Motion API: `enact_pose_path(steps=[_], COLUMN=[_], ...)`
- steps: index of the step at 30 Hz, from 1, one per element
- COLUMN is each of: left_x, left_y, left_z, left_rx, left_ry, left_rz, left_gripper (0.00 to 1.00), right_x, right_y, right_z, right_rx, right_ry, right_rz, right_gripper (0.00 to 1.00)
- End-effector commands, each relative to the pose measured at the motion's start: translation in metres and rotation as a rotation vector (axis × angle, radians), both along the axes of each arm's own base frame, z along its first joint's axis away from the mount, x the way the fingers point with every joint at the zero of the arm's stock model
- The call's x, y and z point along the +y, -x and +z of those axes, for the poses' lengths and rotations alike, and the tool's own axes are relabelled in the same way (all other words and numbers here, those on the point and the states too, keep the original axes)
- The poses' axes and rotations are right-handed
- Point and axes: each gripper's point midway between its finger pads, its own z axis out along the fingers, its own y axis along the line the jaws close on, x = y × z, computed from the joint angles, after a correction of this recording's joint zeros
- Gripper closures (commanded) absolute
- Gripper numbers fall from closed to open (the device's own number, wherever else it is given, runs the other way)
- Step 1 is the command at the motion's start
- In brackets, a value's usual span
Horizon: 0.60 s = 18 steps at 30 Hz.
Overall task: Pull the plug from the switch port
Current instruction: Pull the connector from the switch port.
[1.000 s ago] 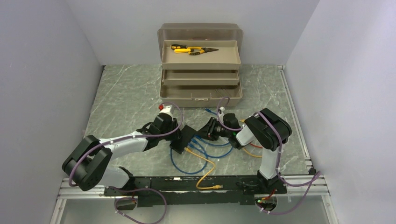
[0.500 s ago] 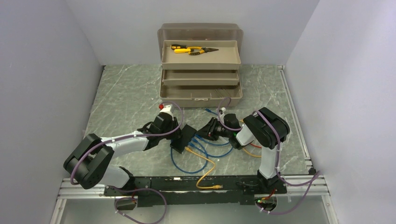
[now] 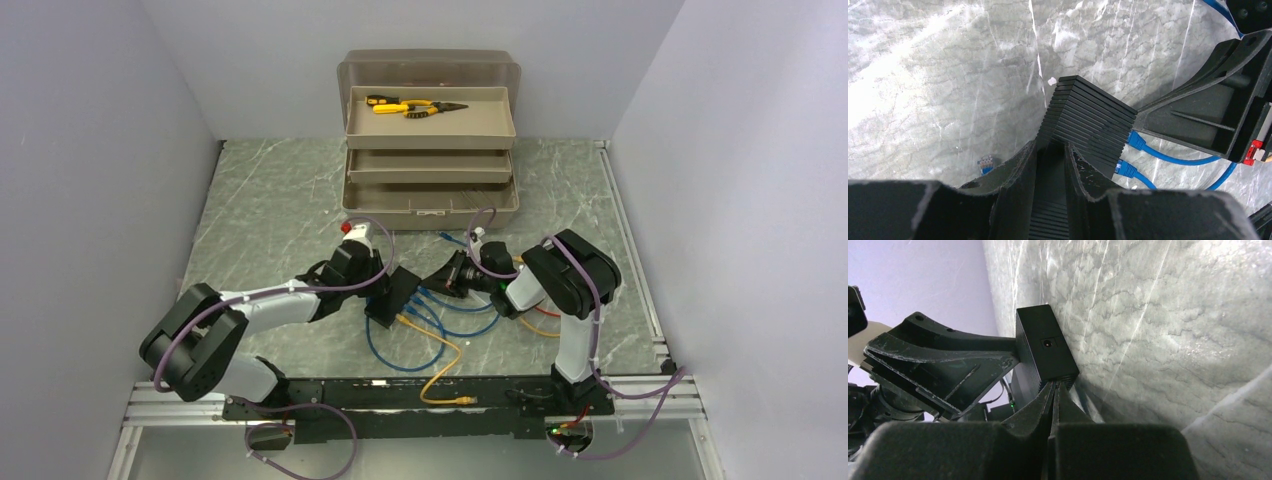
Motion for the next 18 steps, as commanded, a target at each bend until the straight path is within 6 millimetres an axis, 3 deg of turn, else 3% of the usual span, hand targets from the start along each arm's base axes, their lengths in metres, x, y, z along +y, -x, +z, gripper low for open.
enact_pose_path(steps=[1,3,6,8,12,18], left_x=[0.022,0.021,0.021,0.022,0.022,0.021], left_y=[0.034,0.032,0.033,0.034,0.035,0.036], left_z=[-0.046,-0.046,-0.047,-0.048,-0.051,-0.053], left_rx=[0.152,0.153,0.158,0.162,0.168,0.175], left_ry=[-0.152,-0.156,-0.158,-0.159,-0.158,-0.154], left_rz=[-0.032,-0.033,-0.034,-0.035,-0.036,-0.038], left_gripper=[0.69,0.69,0.69,0.69,0.69,0.69], right_x=[0.013,0.012,0.004,0.0,-0.005,0.004], right_y=[0.007,0.007,0.007,0.006,0.004,0.01], right_z=[0.017,0.014,0.009,0.008,0.004,0.005], right_rx=[-0.062,-0.056,-0.06,-0.072,-0.084,-0.073], right_ry=[-0.035,-0.018,0.021,0.048,0.085,0.045], right_rz=[0.085,0.086,0.068,0.06,0.071,0.132], right_gripper=[1.0,0.95,0.67,0.62,0.62,0.7])
